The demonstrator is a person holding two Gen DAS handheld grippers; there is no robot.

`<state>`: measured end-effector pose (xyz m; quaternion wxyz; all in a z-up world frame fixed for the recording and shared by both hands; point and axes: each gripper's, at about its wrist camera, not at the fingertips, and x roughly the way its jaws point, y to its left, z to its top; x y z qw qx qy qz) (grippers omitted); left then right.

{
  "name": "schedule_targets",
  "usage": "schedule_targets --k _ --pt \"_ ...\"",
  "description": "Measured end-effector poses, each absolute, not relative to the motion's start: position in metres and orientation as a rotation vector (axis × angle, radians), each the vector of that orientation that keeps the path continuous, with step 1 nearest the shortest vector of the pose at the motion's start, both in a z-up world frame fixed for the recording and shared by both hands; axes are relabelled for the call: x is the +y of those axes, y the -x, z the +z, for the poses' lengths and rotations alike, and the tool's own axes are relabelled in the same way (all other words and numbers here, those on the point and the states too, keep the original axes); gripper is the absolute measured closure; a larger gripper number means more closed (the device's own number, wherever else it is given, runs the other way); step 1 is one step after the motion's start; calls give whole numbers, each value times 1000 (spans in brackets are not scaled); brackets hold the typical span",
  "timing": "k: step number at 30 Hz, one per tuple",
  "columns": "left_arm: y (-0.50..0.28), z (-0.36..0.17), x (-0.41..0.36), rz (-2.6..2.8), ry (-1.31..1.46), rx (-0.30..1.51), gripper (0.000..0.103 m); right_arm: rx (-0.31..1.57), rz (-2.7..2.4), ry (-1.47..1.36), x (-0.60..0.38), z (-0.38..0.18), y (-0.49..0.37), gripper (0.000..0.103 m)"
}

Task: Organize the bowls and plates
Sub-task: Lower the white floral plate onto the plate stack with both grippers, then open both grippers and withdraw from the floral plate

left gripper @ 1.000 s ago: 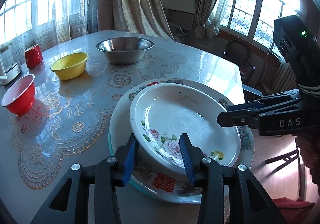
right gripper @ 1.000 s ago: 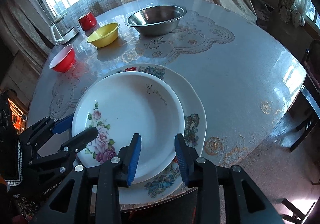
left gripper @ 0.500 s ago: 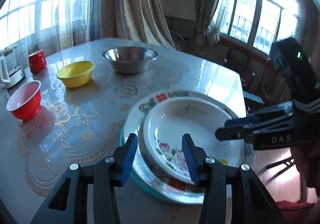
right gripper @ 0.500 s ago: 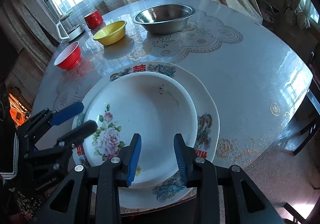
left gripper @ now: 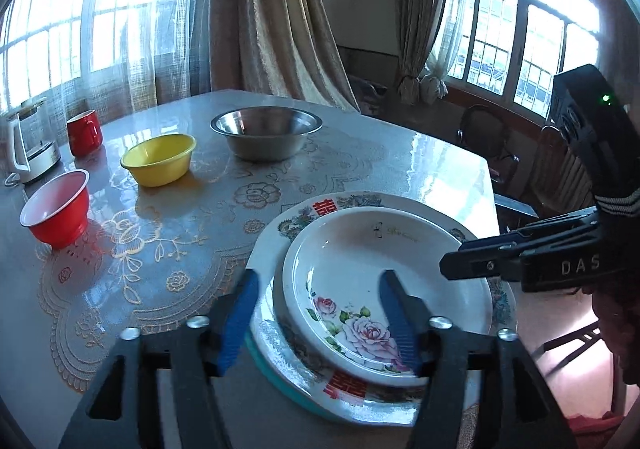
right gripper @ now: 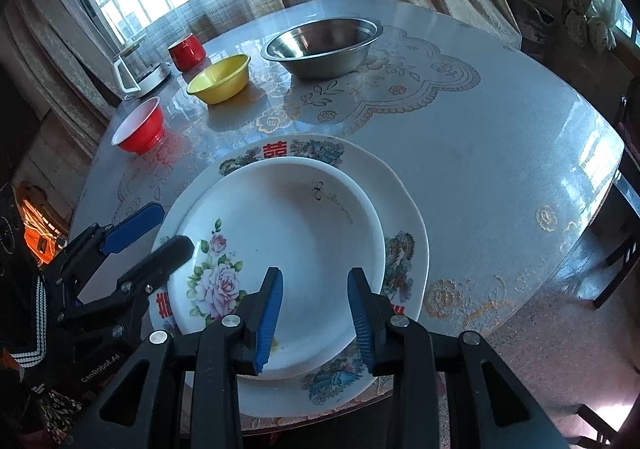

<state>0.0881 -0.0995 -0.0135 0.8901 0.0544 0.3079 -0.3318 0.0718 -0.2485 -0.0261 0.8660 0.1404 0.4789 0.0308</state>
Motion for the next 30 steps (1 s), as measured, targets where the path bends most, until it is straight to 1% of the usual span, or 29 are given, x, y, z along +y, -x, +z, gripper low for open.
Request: schedule_targets --k 2,4,5,7,9,13,16,19,21,30 --pt "-88 -13 -100 -683 -112 634 33 980 64 -317 -252 -24 -71 69" --pt "-90 -14 -99 -677 -106 638 29 956 68 -332 -254 -22 -70 69" --pt "-91 -14 -98 -672 -101 640 24 945 65 -337 -255 -21 -69 69" --pt "-92 -14 -96 -664 -88 639 22 927 68 -349 -256 -19 -70 69" --pt "-95 -14 -94 -647 -74 640 17 914 78 -353 -257 -18 -71 68" --pt "-101 -14 -89 -614 -39 645 15 910 85 -375 -260 -20 -73 68" --pt "-105 -14 -83 -593 -9 644 10 900 86 -385 -263 -19 -76 68" --pt "-110 -15 -78 -573 15 643 9 885 87 -391 -266 -17 -79 68" --pt "-113 -16 -75 -559 34 647 8 883 86 -397 -268 -17 -83 65" --pt "-125 -22 -61 -535 100 657 8 872 55 -429 -288 -20 -101 62"
